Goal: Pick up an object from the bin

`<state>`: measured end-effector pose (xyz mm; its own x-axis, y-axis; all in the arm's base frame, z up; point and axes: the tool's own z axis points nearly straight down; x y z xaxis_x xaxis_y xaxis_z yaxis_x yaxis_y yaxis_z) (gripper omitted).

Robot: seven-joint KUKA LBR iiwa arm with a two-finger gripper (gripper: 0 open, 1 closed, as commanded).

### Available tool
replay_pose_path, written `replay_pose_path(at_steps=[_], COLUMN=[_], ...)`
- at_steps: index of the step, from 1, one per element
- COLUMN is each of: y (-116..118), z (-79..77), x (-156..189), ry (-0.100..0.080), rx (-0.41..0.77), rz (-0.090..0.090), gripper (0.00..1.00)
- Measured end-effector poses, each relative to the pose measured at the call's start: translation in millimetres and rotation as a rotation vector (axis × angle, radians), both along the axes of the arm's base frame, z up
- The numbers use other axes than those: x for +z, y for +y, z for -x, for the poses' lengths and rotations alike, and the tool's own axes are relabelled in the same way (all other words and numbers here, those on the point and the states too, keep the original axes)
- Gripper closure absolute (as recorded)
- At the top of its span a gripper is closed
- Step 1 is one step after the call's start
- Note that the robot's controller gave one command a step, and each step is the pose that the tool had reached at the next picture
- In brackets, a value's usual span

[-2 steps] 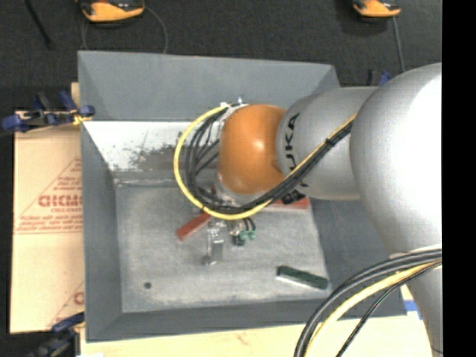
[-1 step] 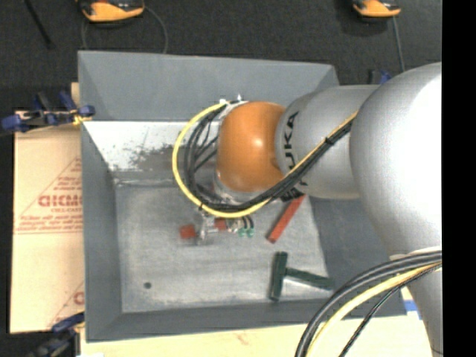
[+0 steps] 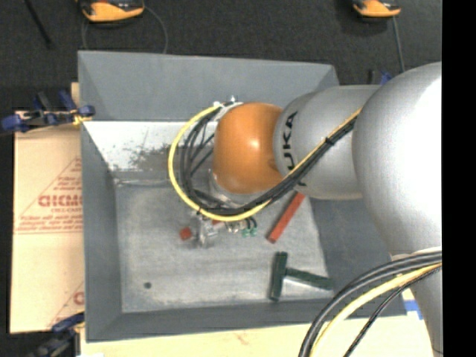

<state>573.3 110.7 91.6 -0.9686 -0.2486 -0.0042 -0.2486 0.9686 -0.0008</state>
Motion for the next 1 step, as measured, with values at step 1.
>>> replay_pose_path(at_steps=[1], y=[0.4], z=[0.1], x=[0.0], ry=[0.001], rx=[-0.004], rz=[-0.002], gripper=[0.0])
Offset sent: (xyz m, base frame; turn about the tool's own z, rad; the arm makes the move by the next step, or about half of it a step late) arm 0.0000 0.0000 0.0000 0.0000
